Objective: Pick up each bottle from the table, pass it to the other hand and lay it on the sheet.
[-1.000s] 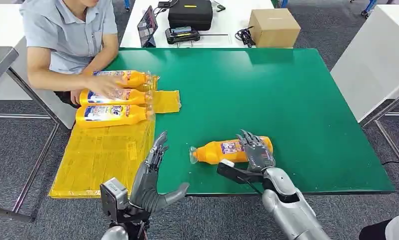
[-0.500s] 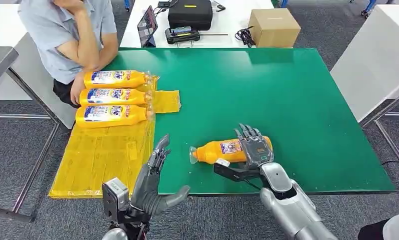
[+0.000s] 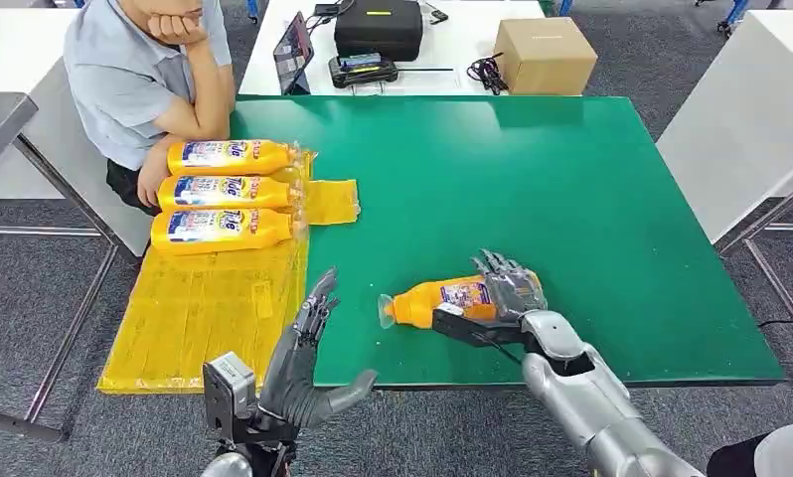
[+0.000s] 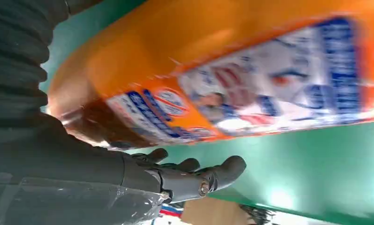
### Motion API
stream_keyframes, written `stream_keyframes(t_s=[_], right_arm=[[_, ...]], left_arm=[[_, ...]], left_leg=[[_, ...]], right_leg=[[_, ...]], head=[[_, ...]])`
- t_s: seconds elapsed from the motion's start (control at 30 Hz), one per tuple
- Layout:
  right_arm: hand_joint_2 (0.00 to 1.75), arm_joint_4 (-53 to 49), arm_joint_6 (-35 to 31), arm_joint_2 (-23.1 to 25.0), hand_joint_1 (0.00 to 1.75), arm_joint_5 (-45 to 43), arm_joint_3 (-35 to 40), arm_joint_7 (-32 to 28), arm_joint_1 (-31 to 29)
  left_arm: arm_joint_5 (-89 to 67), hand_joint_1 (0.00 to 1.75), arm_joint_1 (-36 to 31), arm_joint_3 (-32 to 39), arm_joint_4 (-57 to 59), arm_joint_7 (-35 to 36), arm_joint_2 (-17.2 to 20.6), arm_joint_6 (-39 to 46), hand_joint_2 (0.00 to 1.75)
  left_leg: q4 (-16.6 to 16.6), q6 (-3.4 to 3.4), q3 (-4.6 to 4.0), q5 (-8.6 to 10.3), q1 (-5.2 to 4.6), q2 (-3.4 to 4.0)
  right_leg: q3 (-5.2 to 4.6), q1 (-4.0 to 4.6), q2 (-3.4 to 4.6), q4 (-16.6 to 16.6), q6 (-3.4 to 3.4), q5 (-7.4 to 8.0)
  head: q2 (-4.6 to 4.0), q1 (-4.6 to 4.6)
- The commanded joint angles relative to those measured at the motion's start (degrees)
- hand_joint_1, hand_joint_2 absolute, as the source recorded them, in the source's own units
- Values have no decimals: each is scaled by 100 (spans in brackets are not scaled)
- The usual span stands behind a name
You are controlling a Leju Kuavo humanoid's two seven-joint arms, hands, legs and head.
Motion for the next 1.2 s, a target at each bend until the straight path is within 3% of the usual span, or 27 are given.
stream_keyframes(t_s=[0.03,0.37,0.4,0.43,0.47,0.5,0.53,0.57,0.6,0.77,0.8,0.93,1.2], right_arm=[[175,763,-51,68,0,435,525,357,-654],[175,1023,609,-22,5,-254,497,-118,-751],[175,1122,816,-59,23,-523,460,-264,-763],[175,1174,917,-93,30,-666,434,-342,-765],[175,1182,917,-108,101,-677,432,-354,-763],[175,1285,1067,-194,138,-858,496,-449,-804],[175,1338,1084,-236,101,-923,522,-473,-821],[175,1367,1078,-252,80,-965,522,-474,-821],[175,1438,1082,-249,72,-1059,519,-486,-808],[175,1490,1084,-246,96,-1087,557,-487,-744],[175,1517,1100,-252,136,-1104,582,-489,-745],[175,1540,1131,-277,175,-1170,606,-510,-751],[175,1154,1140,-320,175,-2111,121,-1018,-494]], left_arm=[[23,0,-108,12,138,109,201,-90,175],[46,0,-251,-16,361,118,230,-120,175],[63,0,-299,-42,415,108,244,-134,175],[76,0,-328,-56,450,97,249,-140,175],[78,0,-334,-57,458,96,248,-141,175],[103,0,-389,-110,525,76,276,-155,175],[104,0,-418,-133,551,74,284,-156,175],[108,0,-430,-141,562,71,283,-156,175],[115,0,-443,-161,576,68,286,-152,175],[114,0,-440,-192,599,66,279,-154,175],[113,0,-451,-209,636,63,281,-156,175],[125,0,-461,-232,642,65,298,-152,175],[230,0,-526,-185,703,-92,206,24,175]], left_leg=[[-3,-8,11,-3,1,12],[-1,-12,21,-6,7,8],[-3,-9,18,-2,5,3],[-5,-5,13,2,3,-4],[-3,-11,21,-2,8,-2],[-3,-8,18,0,6,-5],[-2,-13,26,-3,9,-2],[-3,-8,19,1,6,-7],[-5,-5,16,3,3,-7],[-7,-6,42,1,5,-8],[-7,-11,50,-1,10,-7],[-7,-11,53,1,9,-13],[-8,-13,65,2,12,-19]], right_leg=[[9,2,10,-2,-9,0],[21,8,4,-1,-15,-5],[20,5,1,-4,-11,-2],[16,4,-6,-6,-7,-1],[25,9,-6,-6,-14,-3],[22,7,-8,-6,-11,-2],[30,11,-7,-6,-17,-5],[23,7,-10,-6,-11,-2],[18,3,-9,-5,-8,-1],[45,6,-9,-10,-8,-1],[54,11,-10,-13,-15,-2],[58,10,-16,-14,-15,-3],[71,13,-22,-15,-16,-3]], head=[[0,0],[0,0],[0,0],[0,0],[0,0],[0,0],[0,0],[0,0],[0,0],[0,0],[0,0],[0,0],[0,0]])
